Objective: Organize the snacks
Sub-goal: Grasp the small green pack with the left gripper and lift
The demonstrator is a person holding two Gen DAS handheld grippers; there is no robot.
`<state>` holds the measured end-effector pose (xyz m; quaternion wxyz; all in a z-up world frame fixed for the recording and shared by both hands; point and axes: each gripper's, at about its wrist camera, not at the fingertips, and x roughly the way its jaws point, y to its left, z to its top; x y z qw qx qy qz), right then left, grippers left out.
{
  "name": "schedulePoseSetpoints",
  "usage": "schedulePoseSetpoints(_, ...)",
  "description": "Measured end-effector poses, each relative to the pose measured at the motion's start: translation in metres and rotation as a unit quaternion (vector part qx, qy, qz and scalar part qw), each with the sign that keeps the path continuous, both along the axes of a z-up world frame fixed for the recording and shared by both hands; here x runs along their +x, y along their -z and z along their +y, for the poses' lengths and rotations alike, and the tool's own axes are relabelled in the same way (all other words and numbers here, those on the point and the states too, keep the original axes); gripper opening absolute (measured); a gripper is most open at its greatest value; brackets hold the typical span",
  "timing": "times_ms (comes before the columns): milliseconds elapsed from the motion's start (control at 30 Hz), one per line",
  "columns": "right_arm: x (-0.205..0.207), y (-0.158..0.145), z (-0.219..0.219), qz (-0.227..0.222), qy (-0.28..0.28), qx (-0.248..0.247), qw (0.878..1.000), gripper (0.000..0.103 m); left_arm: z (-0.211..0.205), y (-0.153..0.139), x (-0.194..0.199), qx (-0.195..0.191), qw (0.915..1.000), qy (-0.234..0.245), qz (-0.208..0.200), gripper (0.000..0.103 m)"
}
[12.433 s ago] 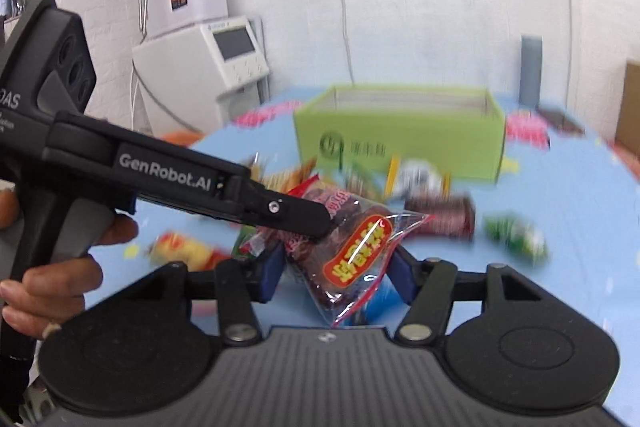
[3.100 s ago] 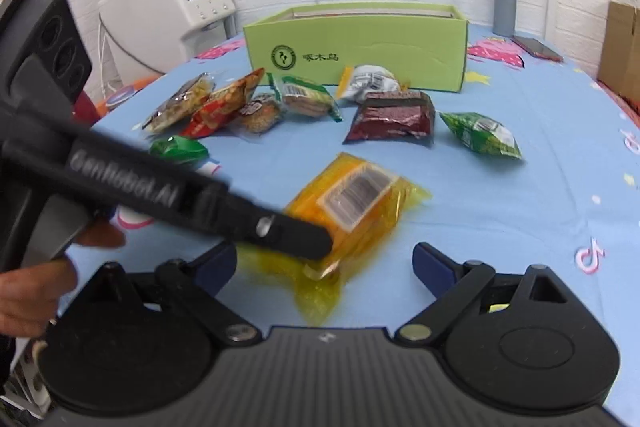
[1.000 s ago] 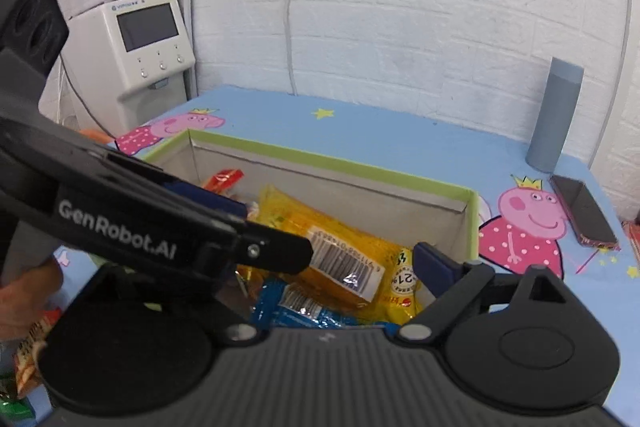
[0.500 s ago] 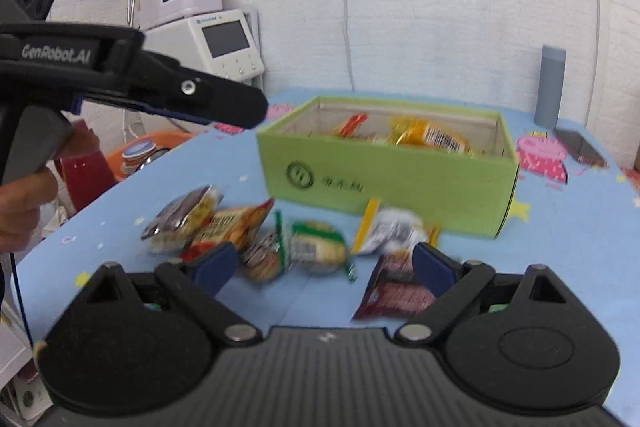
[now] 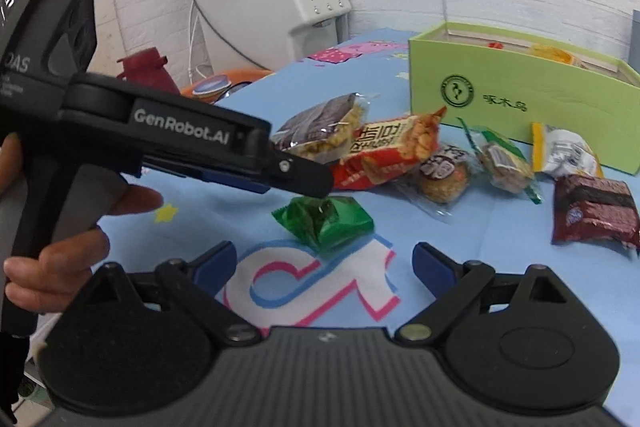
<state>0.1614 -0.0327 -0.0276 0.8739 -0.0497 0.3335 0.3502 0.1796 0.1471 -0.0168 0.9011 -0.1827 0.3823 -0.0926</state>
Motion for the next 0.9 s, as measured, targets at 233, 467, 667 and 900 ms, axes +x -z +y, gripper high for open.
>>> schedulePoseSetpoints(233,0.023,0.011,0.02,0.006,0.006,-0.015,1.0,0.092,0.006,0.011,0.014,-0.032,0.9992,0.017,0.019,0.052)
schedulePoseSetpoints(467,0.015,0.011,0.022,-0.021,0.022,-0.034,0.999,0.053,-0.009,0.02,0.009,-0.047,0.9971,0.054,0.025,0.02)
schedulePoseSetpoints(667,-0.004,0.007,-0.017,-0.012,0.054,-0.034,0.998,0.049,-0.047,0.018,-0.004,-0.031,0.9954,0.088,0.021,0.017)
schedulePoseSetpoints(900,0.021,-0.032,-0.058,-0.055,0.09,-0.029,0.994,0.049,-0.093,-0.026,0.027,-0.027,0.9908,0.131,-0.017,0.017)
